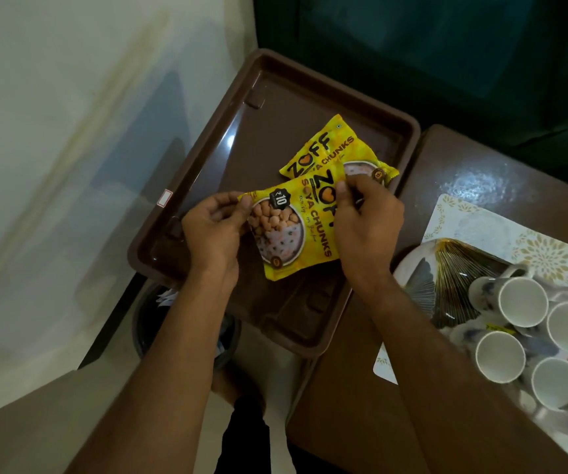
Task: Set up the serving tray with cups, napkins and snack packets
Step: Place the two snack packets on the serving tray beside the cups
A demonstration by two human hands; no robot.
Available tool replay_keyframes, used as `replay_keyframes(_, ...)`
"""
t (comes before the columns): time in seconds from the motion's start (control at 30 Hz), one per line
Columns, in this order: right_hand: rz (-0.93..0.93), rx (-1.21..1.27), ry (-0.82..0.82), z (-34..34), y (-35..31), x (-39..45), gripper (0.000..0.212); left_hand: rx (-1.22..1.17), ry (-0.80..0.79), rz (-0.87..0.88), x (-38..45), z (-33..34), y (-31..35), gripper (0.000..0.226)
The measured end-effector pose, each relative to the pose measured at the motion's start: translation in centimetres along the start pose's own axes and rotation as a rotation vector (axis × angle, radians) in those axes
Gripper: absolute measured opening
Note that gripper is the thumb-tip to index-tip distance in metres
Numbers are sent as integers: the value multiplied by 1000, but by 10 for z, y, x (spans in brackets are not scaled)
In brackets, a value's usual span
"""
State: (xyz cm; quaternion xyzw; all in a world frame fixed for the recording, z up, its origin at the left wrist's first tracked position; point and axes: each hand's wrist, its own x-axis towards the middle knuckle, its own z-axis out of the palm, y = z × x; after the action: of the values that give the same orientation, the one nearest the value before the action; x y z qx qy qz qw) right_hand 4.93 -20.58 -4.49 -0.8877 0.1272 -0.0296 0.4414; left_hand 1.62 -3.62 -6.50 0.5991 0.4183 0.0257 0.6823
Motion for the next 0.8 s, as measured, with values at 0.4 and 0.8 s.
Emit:
replay_keyframes(0.4, 98, -201, -161, 9, -5, -48, 19, 574, 192, 338, 6, -25, 2, 8)
replay_keyframes(0.8, -26, -432, -181, 7, -14, -43, 33, 772, 108, 454, 12, -11, 25, 14)
